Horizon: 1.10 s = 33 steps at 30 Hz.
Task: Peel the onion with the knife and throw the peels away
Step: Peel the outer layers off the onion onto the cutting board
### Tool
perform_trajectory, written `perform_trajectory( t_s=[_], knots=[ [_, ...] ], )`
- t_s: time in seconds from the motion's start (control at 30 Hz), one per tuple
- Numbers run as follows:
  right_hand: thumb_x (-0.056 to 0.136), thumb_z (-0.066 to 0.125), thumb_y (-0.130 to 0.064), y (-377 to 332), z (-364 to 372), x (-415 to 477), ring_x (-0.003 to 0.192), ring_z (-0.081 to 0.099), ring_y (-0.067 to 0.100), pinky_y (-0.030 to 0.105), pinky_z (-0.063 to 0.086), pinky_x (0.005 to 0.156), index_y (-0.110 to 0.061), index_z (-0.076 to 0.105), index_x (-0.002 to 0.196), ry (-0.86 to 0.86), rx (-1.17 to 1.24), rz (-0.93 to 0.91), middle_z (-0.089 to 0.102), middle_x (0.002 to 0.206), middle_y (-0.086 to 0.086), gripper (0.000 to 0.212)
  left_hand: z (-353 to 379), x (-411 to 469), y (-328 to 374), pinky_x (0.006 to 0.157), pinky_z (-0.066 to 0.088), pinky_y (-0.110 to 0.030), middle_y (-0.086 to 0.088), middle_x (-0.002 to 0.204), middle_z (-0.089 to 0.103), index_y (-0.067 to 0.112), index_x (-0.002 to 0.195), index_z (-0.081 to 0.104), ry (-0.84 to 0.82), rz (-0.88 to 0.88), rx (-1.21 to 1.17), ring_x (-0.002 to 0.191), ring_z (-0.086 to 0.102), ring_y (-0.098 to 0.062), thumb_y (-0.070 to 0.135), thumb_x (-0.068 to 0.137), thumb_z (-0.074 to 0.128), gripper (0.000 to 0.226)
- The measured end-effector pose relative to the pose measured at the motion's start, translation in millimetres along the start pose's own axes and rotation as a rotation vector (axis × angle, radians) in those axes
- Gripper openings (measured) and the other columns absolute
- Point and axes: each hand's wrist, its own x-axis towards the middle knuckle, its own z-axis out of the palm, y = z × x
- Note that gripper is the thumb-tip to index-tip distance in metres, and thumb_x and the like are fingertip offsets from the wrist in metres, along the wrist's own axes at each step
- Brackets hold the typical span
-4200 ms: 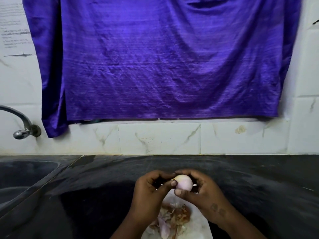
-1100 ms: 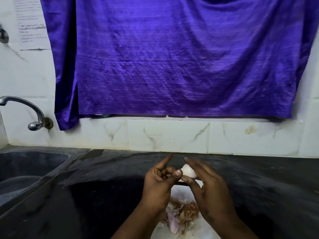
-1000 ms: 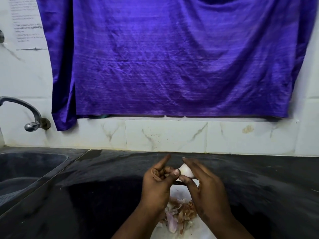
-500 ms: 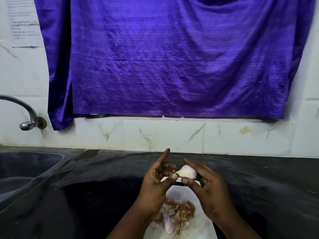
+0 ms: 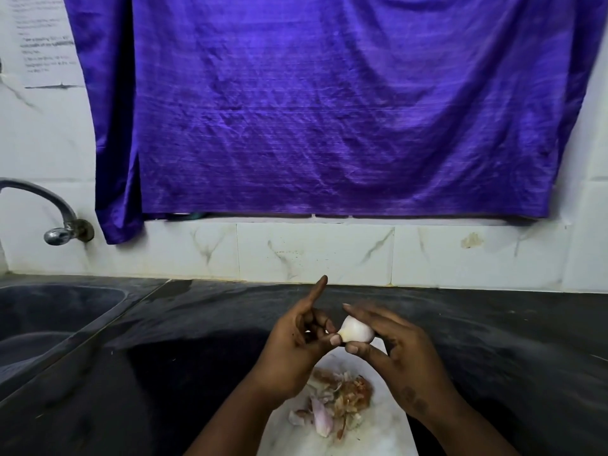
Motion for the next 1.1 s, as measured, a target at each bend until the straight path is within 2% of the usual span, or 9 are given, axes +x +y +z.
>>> perform_trajectory(
  t_s=[0.2, 0.3, 0.4, 0.5, 0.57, 0.67, 0.87, 1.0, 1.1],
  knots=[
    [0.082, 0.082, -0.026, -5.1, 2.2, 0.3, 0.119, 0.06, -0.01, 0.007, 0.045, 0.094, -0.041, 0.067, 0.129, 0.01, 0.009, 0.016, 0.066, 0.127, -0.029, 0.051, 0.8, -1.3, 2.5, 0.087, 0.055, -0.021, -0.004, 0.086, 0.064, 0.027, 0.159, 0.032, -0.017, -0.042, -0.026, 0.087, 0.065, -0.013, -0.011, 0.093, 0.067, 0.084],
    [0.084, 0.08, -0.029, -6.1, 8.1, 2.5, 0.113, 0.064, -0.007, 0.017, 0.055, 0.091, -0.039, 0.068, 0.126, 0.068, 0.059, 0.06, 0.069, 0.124, -0.022, 0.044, 4.0, 0.0, -0.4, 0.092, 0.056, -0.031, -0.007, 0.088, 0.065, 0.032, 0.158, 0.031, 0.081, 0.003, 0.059, 0.089, 0.063, -0.018, -0.005, 0.094, 0.069, 0.083],
    [0.082, 0.082, -0.028, -5.3, 13.4, 3.8, 0.106, 0.068, -0.003, 0.029, 0.06, 0.088, -0.053, 0.067, 0.112, 0.115, 0.122, 0.124, 0.072, 0.116, -0.02, 0.042, 8.4, -1.2, -1.2, 0.096, 0.058, -0.042, -0.01, 0.091, 0.067, 0.037, 0.155, 0.037, 0.154, 0.06, 0.168, 0.087, 0.064, -0.014, 0.0, 0.095, 0.07, 0.078],
    [0.078, 0.083, -0.033, -1.4, 14.0, 4.4, 0.107, 0.071, 0.004, 0.038, 0.061, 0.09, -0.058, 0.069, 0.108, 0.107, 0.204, 0.165, 0.074, 0.117, -0.015, 0.041, 10.9, -4.6, 2.0, 0.088, 0.061, -0.037, 0.003, 0.088, 0.067, 0.04, 0.153, 0.043, 0.179, 0.112, 0.237, 0.082, 0.064, -0.008, 0.001, 0.095, 0.07, 0.075],
    [0.075, 0.083, -0.04, 0.7, 12.0, 4.2, 0.109, 0.071, 0.006, 0.041, 0.06, 0.093, -0.059, 0.069, 0.109, 0.091, 0.24, 0.174, 0.074, 0.119, -0.015, 0.042, 10.1, -6.3, 3.7, 0.084, 0.061, -0.03, 0.001, 0.091, 0.067, 0.046, 0.154, 0.04, 0.173, 0.128, 0.25, 0.082, 0.064, -0.01, 0.002, 0.095, 0.07, 0.079],
    [0.073, 0.082, -0.043, 1.4, 7.6, 3.6, 0.111, 0.071, 0.008, 0.043, 0.06, 0.093, -0.054, 0.07, 0.116, 0.073, 0.225, 0.166, 0.074, 0.121, -0.014, 0.046, 10.2, -6.5, 6.1, 0.078, 0.053, -0.018, -0.003, 0.095, 0.065, 0.049, 0.155, 0.034, 0.15, 0.153, 0.279, 0.079, 0.059, -0.003, 0.0, 0.095, 0.07, 0.085],
    [0.078, 0.084, -0.03, -0.4, 1.5, 2.3, 0.114, 0.068, 0.004, 0.039, 0.059, 0.095, -0.047, 0.067, 0.125, 0.03, 0.129, 0.125, 0.071, 0.123, -0.02, 0.053, 6.4, -7.6, 8.7, 0.079, 0.054, -0.019, 0.001, 0.093, 0.066, 0.052, 0.156, 0.027, 0.089, 0.151, 0.356, 0.082, 0.062, -0.013, 0.002, 0.095, 0.072, 0.091],
    [0.079, 0.084, -0.032, 0.1, 0.7, 1.3, 0.115, 0.067, 0.003, 0.031, 0.058, 0.093, -0.047, 0.066, 0.126, 0.012, 0.061, 0.087, 0.069, 0.125, -0.024, 0.053, 1.9, -7.7, 9.4, 0.083, 0.054, -0.02, 0.007, 0.09, 0.068, 0.053, 0.158, 0.022, 0.04, 0.132, 0.373, 0.084, 0.063, -0.006, 0.004, 0.097, 0.07, 0.092],
    [0.079, 0.081, -0.039, -0.6, 3.3, 2.7, 0.112, 0.069, 0.004, 0.028, 0.057, 0.089, -0.042, 0.069, 0.124, 0.018, 0.15, 0.145, 0.072, 0.121, -0.02, 0.046, 3.6, -8.6, 12.8, 0.08, 0.052, -0.018, 0.009, 0.09, 0.065, 0.047, 0.16, 0.021, 0.049, 0.16, 0.402, 0.083, 0.06, -0.002, 0.002, 0.099, 0.066, 0.088]
  ],
)
